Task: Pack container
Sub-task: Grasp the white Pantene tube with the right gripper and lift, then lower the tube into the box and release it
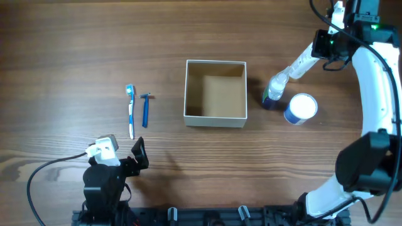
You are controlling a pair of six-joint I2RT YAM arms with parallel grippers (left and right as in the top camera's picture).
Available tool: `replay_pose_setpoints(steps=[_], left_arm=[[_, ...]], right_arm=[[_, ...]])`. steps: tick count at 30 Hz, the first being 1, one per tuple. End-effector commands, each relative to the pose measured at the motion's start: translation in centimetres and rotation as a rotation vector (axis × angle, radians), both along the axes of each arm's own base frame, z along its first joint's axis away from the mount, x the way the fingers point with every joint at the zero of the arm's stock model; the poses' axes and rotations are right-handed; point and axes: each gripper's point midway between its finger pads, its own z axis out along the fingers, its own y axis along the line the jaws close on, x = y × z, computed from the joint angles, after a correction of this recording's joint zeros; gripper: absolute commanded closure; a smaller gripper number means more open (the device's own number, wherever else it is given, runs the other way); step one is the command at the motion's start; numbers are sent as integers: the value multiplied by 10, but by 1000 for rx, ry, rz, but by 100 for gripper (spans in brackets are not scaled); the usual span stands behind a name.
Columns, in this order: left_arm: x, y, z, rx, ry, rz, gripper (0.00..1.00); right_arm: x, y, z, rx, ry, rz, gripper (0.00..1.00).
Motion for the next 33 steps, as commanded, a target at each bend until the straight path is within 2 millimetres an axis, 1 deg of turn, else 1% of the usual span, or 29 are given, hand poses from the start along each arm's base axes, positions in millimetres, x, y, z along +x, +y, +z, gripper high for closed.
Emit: replay_pose_setpoints(steps=[1, 2, 3, 5, 6, 7, 9, 10, 11, 12, 14, 16, 18, 19, 21, 24, 27, 30, 32, 33], left_arm=[[0, -1, 0, -10, -8, 3, 0], [0, -1, 0, -10, -8, 3, 0], [0, -1, 0, -10, -8, 3, 0], [0, -1, 1, -10, -8, 3, 0], [0, -1, 1, -10, -8, 3, 0], [0, -1, 1, -10, -8, 3, 0], [0, -1, 0, -10, -8, 3, 0], [0, -1, 1, -10, -8, 3, 0], [0, -1, 0, -10, -8, 3, 0], [0, -1, 0, -10, -8, 3, 0], [0, -1, 0, -10, -8, 3, 0], [0, -1, 0, -10, -8, 3, 0], [0, -1, 0, -10, -8, 3, 0], [0, -1, 0, -10, -8, 3, 0], [0, -1, 0, -10, -8, 3, 0], [0, -1, 0, -10, -8, 3, 0], [0, -1, 0, -10, -8, 3, 0], [0, -1, 0, -10, -8, 3, 0], [0, -1, 1, -10, -8, 3, 0], [0, -1, 0, -10, -8, 3, 0]], right_arm=[[-12, 15, 93, -22, -240, 19, 96], [-18, 22, 114, -27, -296, 34, 96], [-22, 27, 126, -29, -328, 45, 96], [-37, 43, 164, -33, -435, 81, 96], [-43, 49, 176, -32, -468, 94, 96], [-53, 59, 192, -20, -512, 108, 96], [-67, 74, 208, 12, -552, 122, 96], [-79, 88, 215, 48, -565, 136, 96], [-85, 99, 216, 76, -561, 145, 95], [-91, 111, 214, 110, -542, 155, 96], [-98, 130, 205, 152, -496, 173, 96], [-102, 152, 187, 189, -421, 197, 96], [-102, 169, 171, 205, -363, 220, 96], [-100, 181, 160, 206, -330, 245, 96], [-95, 196, 143, 201, -280, 276, 96], [-84, 210, 121, 188, -226, 294, 96], [-63, 217, 100, 168, -200, 298, 96], [-45, 220, 80, 141, -183, 285, 96], [-37, 221, 67, 129, -163, 279, 96], [-32, 223, 55, 122, -142, 279, 96]])
